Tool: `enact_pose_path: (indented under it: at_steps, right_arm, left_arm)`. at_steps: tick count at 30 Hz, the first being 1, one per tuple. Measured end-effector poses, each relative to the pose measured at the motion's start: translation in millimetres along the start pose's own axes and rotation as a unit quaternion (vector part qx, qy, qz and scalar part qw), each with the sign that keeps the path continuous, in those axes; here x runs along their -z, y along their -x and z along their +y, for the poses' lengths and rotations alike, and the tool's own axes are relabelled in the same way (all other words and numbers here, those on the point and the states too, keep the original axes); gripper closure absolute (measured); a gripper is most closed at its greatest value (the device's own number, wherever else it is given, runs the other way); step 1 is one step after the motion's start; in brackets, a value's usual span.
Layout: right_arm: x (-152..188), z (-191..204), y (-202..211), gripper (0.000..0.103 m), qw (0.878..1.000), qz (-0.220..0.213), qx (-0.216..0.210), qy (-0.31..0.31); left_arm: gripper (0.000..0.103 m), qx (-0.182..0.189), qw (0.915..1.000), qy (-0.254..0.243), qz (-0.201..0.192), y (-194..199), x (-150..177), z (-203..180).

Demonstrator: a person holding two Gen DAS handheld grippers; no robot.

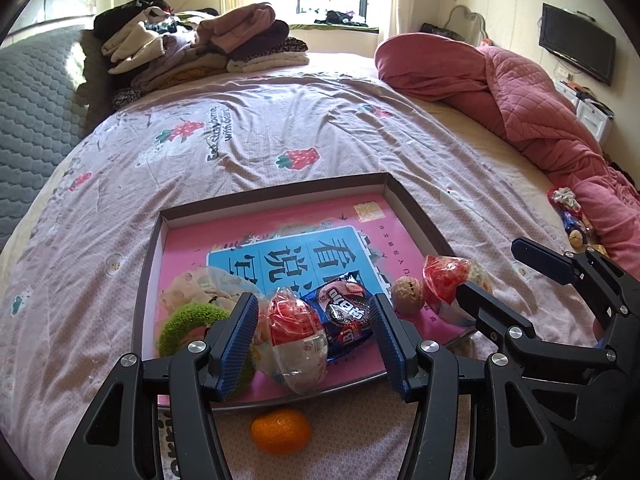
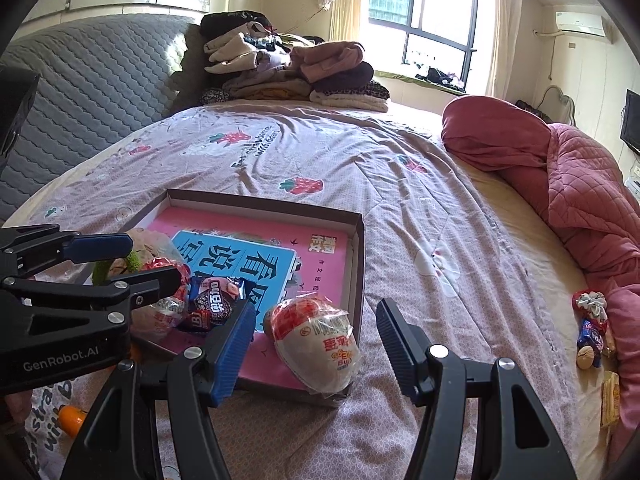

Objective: Organize objects
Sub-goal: 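Lower the wrapped ball into the tray and open left tool while right tool releases the bag, then withdraw both tools from the tray toward the two oranges on the sheet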

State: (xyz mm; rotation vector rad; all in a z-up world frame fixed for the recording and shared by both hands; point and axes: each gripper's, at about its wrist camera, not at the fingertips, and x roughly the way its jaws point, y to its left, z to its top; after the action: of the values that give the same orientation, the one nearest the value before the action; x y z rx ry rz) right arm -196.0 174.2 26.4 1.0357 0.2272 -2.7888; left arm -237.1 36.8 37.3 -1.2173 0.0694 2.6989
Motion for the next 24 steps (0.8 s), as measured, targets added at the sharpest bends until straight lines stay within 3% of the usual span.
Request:
enact_pose_path:
  at_steps: [24]
  right_arm:
    - [-18,7,53,0.041,0.998,-0.055,0.002,0.001]
  left_arm:
    - [0.044,-0.006,0.9984,0.018,-0.054,70,-12,13]
